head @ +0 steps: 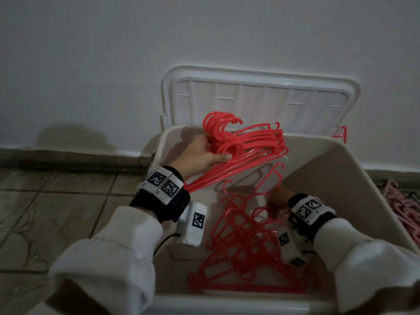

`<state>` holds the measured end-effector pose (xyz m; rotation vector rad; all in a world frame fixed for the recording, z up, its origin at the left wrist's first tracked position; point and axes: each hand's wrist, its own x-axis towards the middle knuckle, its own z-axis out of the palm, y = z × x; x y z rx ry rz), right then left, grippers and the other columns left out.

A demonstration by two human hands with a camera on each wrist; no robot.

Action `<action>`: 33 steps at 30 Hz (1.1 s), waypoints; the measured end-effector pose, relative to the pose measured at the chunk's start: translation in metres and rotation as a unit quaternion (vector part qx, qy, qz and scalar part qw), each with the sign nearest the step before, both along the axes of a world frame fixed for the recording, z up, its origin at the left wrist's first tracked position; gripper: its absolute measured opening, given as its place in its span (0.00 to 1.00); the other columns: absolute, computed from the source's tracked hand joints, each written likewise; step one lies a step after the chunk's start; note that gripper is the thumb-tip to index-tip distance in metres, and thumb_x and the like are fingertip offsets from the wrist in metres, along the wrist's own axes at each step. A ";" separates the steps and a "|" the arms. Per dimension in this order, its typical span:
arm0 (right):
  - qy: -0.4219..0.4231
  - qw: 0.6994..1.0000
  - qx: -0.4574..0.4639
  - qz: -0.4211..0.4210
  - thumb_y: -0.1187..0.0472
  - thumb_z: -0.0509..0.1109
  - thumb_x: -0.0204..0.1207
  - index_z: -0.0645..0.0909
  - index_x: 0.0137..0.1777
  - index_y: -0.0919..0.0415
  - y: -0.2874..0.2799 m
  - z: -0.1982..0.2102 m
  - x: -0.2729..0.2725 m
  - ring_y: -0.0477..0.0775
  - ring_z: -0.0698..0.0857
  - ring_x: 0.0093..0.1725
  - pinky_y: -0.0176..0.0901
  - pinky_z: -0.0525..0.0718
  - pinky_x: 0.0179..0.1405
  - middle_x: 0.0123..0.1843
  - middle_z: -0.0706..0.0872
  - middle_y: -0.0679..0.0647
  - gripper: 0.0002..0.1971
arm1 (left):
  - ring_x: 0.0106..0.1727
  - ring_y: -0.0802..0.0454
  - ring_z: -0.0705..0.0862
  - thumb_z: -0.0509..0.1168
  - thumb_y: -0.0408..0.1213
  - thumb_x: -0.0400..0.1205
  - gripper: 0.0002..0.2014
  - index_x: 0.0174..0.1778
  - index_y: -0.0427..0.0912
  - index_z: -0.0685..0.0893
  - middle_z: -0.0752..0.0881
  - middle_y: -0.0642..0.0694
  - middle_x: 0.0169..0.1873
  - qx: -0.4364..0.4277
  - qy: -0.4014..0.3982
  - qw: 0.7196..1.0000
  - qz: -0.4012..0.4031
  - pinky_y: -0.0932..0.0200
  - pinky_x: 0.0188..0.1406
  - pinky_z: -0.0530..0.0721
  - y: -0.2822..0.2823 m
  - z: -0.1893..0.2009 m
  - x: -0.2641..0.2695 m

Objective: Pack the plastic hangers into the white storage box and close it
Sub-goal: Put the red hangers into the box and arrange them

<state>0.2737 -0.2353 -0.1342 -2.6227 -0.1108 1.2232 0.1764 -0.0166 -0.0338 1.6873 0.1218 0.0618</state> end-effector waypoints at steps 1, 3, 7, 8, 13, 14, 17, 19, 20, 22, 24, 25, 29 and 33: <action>0.022 0.999 0.043 -0.017 0.68 0.59 0.83 0.79 0.31 0.71 -0.002 -0.003 0.000 0.40 0.83 0.20 0.35 0.80 0.30 0.18 0.84 0.52 0.18 | 0.48 0.65 0.84 0.74 0.26 0.72 0.19 0.55 0.46 0.79 0.86 0.53 0.48 0.005 0.000 1.000 -0.001 0.74 0.53 0.80 0.000 0.000 0.000; 0.039 0.994 0.094 -0.037 0.70 0.59 0.83 0.77 0.29 0.67 -0.009 -0.003 -0.002 0.42 0.81 0.16 0.34 0.82 0.25 0.14 0.81 0.50 0.18 | 0.46 0.70 0.82 0.73 0.26 0.72 0.19 0.55 0.46 0.78 0.84 0.58 0.45 0.013 -0.001 1.000 -0.003 0.77 0.49 0.79 -0.001 0.000 0.000; 0.062 0.984 0.162 -0.039 0.66 0.56 0.85 0.75 0.36 0.63 -0.014 -0.003 -0.006 0.47 0.84 0.27 0.36 0.80 0.29 0.31 0.85 0.55 0.15 | 0.48 0.69 0.81 0.74 0.27 0.72 0.21 0.59 0.43 0.78 0.83 0.59 0.47 0.022 0.009 1.000 -0.008 0.75 0.50 0.79 -0.002 -0.002 0.000; 0.076 0.982 0.165 -0.048 0.65 0.54 0.85 0.74 0.37 0.63 -0.014 -0.001 -0.007 0.47 0.85 0.26 0.35 0.79 0.25 0.31 0.85 0.54 0.14 | 0.48 0.69 0.81 0.73 0.27 0.72 0.21 0.59 0.43 0.78 0.83 0.58 0.47 0.022 0.009 1.000 -0.010 0.76 0.49 0.79 -0.003 -0.002 0.000; 0.101 0.983 0.151 -0.037 0.62 0.57 0.85 0.73 0.47 0.59 -0.014 0.001 -0.001 0.46 0.88 0.30 0.35 0.80 0.30 0.37 0.88 0.55 0.06 | 0.41 0.75 0.82 0.72 0.24 0.73 0.18 0.54 0.46 0.78 0.83 0.59 0.45 0.016 -0.003 1.000 -0.018 0.81 0.43 0.78 -0.004 -0.003 -0.001; 0.112 0.983 0.141 -0.032 0.64 0.59 0.84 0.76 0.50 0.63 -0.015 0.002 0.000 0.46 0.88 0.31 0.39 0.83 0.35 0.37 0.89 0.55 0.05 | 0.40 0.76 0.82 0.72 0.24 0.73 0.18 0.54 0.45 0.78 0.83 0.59 0.45 0.017 -0.004 1.000 -0.017 0.81 0.42 0.78 -0.005 -0.003 -0.001; 0.077 0.995 0.065 0.002 0.69 0.66 0.79 0.77 0.62 0.75 -0.018 -0.003 0.003 0.44 0.88 0.29 0.41 0.86 0.35 0.35 0.90 0.55 0.14 | 0.42 0.72 0.84 0.72 0.24 0.73 0.20 0.60 0.38 0.79 0.85 0.55 0.46 0.008 0.001 1.000 -0.004 0.78 0.42 0.80 -0.007 -0.004 0.001; -0.019 0.999 0.018 0.047 0.67 0.71 0.75 0.77 0.65 0.71 -0.018 -0.007 0.005 0.48 0.88 0.45 0.42 0.86 0.47 0.52 0.88 0.61 0.19 | 0.46 0.66 0.84 0.73 0.24 0.72 0.21 0.61 0.38 0.79 0.86 0.51 0.49 0.007 0.005 1.000 -0.003 0.75 0.44 0.82 -0.010 -0.004 0.002; -0.046 0.997 0.005 0.066 0.65 0.71 0.75 0.78 0.66 0.71 -0.017 -0.008 0.007 0.54 0.86 0.55 0.46 0.83 0.56 0.59 0.85 0.63 0.20 | 0.48 0.64 0.85 0.73 0.25 0.72 0.21 0.60 0.38 0.80 0.86 0.50 0.50 0.012 0.006 1.000 -0.005 0.74 0.47 0.82 -0.011 -0.004 0.004; -0.042 0.996 0.006 0.075 0.64 0.69 0.77 0.80 0.62 0.75 -0.015 -0.010 0.010 0.59 0.84 0.57 0.50 0.81 0.56 0.62 0.84 0.68 0.17 | 0.49 0.60 0.85 0.73 0.25 0.73 0.20 0.59 0.38 0.80 0.86 0.49 0.50 0.026 0.011 1.000 -0.012 0.71 0.48 0.83 -0.016 -0.004 0.008; -0.005 0.999 0.019 0.048 0.64 0.69 0.77 0.82 0.58 0.76 -0.017 -0.007 0.013 0.58 0.85 0.50 0.49 0.82 0.46 0.55 0.87 0.68 0.15 | 0.47 0.53 0.86 0.73 0.24 0.73 0.20 0.61 0.34 0.80 0.87 0.44 0.50 0.026 0.023 0.999 -0.015 0.66 0.42 0.85 -0.022 -0.005 0.014; 0.026 0.999 0.034 0.017 0.65 0.69 0.77 0.83 0.55 0.74 -0.020 -0.004 0.013 0.57 0.88 0.44 0.47 0.83 0.41 0.47 0.90 0.65 0.12 | 0.45 0.52 0.85 0.73 0.25 0.73 0.21 0.62 0.33 0.80 0.87 0.42 0.49 0.024 0.031 0.999 -0.015 0.64 0.38 0.84 -0.026 -0.006 0.017; 0.152 0.978 0.134 -0.042 0.68 0.66 0.79 0.84 0.43 0.68 -0.028 0.008 0.013 0.52 0.90 0.33 0.41 0.86 0.34 0.41 0.91 0.59 0.06 | 0.52 0.49 0.86 0.73 0.26 0.73 0.23 0.64 0.34 0.79 0.87 0.41 0.54 0.027 0.043 0.998 -0.034 0.60 0.48 0.84 -0.035 -0.013 0.024; 0.172 0.969 0.175 0.000 0.72 0.63 0.79 0.79 0.41 0.65 -0.025 0.004 0.013 0.54 0.90 0.34 0.41 0.87 0.37 0.50 0.86 0.65 0.07 | 0.50 0.49 0.86 0.73 0.25 0.73 0.23 0.64 0.33 0.79 0.86 0.38 0.54 0.014 0.047 0.999 -0.017 0.62 0.42 0.85 -0.033 -0.014 0.025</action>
